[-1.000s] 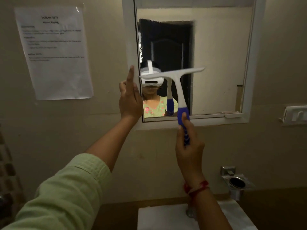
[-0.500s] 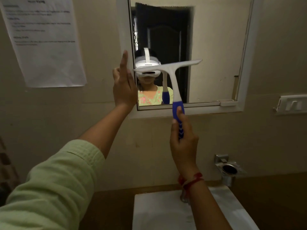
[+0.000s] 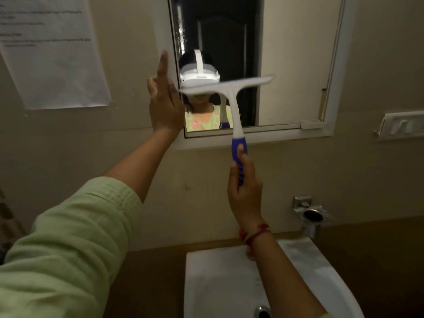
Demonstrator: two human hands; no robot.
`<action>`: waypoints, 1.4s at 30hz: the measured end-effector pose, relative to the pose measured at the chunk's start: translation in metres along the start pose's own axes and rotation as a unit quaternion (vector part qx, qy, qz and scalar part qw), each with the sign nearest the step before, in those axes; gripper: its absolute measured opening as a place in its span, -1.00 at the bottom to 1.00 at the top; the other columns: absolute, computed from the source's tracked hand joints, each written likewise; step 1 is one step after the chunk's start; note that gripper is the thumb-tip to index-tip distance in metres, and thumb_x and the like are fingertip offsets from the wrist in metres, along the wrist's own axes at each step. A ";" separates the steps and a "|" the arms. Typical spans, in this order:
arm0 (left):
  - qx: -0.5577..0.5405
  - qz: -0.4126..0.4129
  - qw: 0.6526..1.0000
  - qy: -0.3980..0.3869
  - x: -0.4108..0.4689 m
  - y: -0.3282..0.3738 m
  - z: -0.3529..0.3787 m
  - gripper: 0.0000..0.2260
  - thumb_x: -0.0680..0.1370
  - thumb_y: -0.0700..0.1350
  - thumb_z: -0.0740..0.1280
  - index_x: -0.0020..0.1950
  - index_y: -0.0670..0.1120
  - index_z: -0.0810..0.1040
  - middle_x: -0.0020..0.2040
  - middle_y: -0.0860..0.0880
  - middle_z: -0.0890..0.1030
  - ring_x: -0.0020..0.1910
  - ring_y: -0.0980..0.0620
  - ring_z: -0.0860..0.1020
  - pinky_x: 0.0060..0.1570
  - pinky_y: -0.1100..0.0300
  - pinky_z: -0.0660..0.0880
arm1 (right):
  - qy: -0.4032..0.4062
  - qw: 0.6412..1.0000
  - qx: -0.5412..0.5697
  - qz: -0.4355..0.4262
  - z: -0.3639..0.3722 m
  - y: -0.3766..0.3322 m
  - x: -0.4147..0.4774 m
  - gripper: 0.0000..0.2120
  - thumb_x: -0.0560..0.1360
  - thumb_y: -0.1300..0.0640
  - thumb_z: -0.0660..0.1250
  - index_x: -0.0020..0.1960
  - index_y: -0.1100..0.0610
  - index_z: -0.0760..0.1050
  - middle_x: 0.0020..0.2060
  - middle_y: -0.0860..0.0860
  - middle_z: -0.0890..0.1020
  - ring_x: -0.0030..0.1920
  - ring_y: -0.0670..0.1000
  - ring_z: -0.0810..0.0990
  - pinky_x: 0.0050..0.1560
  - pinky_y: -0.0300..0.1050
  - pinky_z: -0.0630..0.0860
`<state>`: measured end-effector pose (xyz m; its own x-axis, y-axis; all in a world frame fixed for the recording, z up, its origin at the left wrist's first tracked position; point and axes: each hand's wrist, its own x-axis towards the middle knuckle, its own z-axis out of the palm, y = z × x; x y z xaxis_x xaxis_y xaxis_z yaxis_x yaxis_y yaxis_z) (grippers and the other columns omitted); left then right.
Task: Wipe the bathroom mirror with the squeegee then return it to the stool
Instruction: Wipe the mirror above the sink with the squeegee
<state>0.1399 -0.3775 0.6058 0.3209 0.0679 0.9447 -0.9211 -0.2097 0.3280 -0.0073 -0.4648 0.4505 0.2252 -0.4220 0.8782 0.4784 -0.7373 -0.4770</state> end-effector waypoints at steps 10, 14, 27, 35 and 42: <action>-0.007 0.005 1.000 0.007 0.002 -0.002 0.000 -0.62 0.64 -0.28 0.02 0.48 -0.21 0.20 0.03 0.26 0.28 -0.09 0.60 0.32 -0.02 0.77 -0.01 | -0.022 0.999 -0.007 0.027 0.003 0.024 -0.067 -0.63 0.58 -0.03 0.07 0.37 -0.02 0.17 -0.28 0.01 0.43 -0.38 -0.19 0.32 -0.36 -0.35 0.38; -0.004 0.013 1.000 0.012 0.001 -0.005 0.001 -0.61 0.64 -0.28 0.01 0.48 -0.19 0.20 0.05 0.27 0.28 -0.08 0.58 0.32 -0.06 0.75 0.09 | -0.016 1.000 -0.018 0.015 0.002 0.017 -0.043 -0.59 0.56 0.06 0.08 0.39 -0.07 0.15 -0.21 -0.03 0.44 -0.35 -0.23 0.35 -0.32 -0.42 0.37; -0.020 0.021 1.000 0.009 0.001 -0.003 0.000 -0.61 0.63 -0.27 0.02 0.48 -0.19 0.21 0.06 0.24 0.30 -0.07 0.58 0.32 -0.01 0.77 -0.04 | -0.033 0.998 -0.043 0.025 -0.005 0.025 -0.070 -0.62 0.57 0.05 0.10 0.37 0.00 0.15 -0.26 0.06 0.48 -0.37 -0.15 0.37 -0.35 -0.34 0.39; -0.024 0.008 1.000 0.012 0.000 -0.004 0.001 -0.62 0.64 -0.27 0.02 0.47 -0.21 0.22 0.06 0.25 0.30 -0.06 0.56 0.33 -0.05 0.74 0.10 | -0.025 0.998 -0.051 0.013 -0.005 0.026 -0.055 -0.61 0.58 0.04 0.09 0.38 0.02 0.15 -0.24 0.01 0.45 -0.37 -0.21 0.33 -0.33 -0.44 0.36; -0.027 0.019 0.999 0.008 0.001 -0.004 0.002 -0.62 0.63 -0.29 0.02 0.47 -0.22 0.21 0.04 0.25 0.28 -0.09 0.60 0.32 -0.02 0.77 -0.03 | 0.018 0.998 0.018 0.056 -0.001 0.013 -0.060 -0.64 0.56 0.00 0.09 0.35 -0.07 0.22 -0.26 -0.08 0.43 -0.39 -0.18 0.37 -0.37 -0.40 0.37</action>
<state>0.1446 -0.3786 0.6055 0.2819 0.0773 0.9563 -0.9435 -0.1587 0.2910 -0.0155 -0.4502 0.3919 0.2485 -0.5207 0.8168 0.4813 -0.6654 -0.5706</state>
